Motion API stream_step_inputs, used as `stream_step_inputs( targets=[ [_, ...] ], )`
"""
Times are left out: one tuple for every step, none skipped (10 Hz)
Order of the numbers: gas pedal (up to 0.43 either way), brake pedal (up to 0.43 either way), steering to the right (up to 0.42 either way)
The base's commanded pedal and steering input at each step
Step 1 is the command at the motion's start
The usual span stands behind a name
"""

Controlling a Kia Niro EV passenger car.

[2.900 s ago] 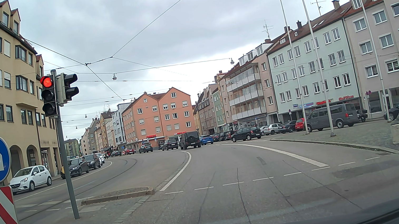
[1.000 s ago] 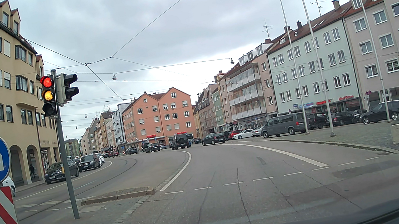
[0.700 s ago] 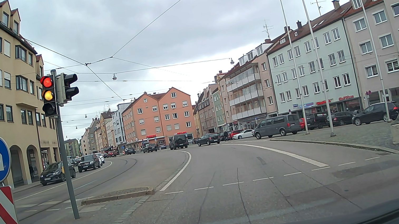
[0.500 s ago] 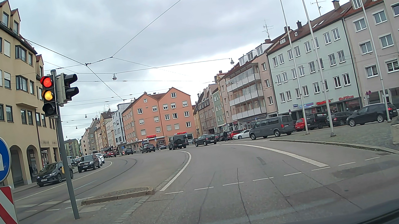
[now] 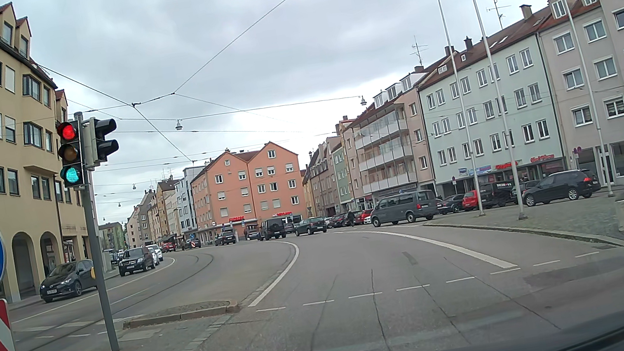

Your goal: Follow the waypoints while adhering to traffic rules and regulations

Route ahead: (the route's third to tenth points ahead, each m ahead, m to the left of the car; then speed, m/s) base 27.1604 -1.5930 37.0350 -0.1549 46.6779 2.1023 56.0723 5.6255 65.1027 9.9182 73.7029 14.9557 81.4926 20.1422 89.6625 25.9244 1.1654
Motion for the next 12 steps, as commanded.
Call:
stream_step_inputs(
  targets=[
    [0.598,0.0,0.024],
    [0.598,0.0,0.024],
    [0.63,0.0,0.024],
    [0.642,0.0,0.024],
    [0.642,0.0,0.022],
    [0.65,0.0,0.021],
    [0.65,0.0,0.021],
    [0.65,0.0,0.021],
    [0.65,0.0,0.02],
    [0.65,0.0,0.018],
    [0.65,0.0,0.011],
    [0.65,0.0,0.011]
  ],
)
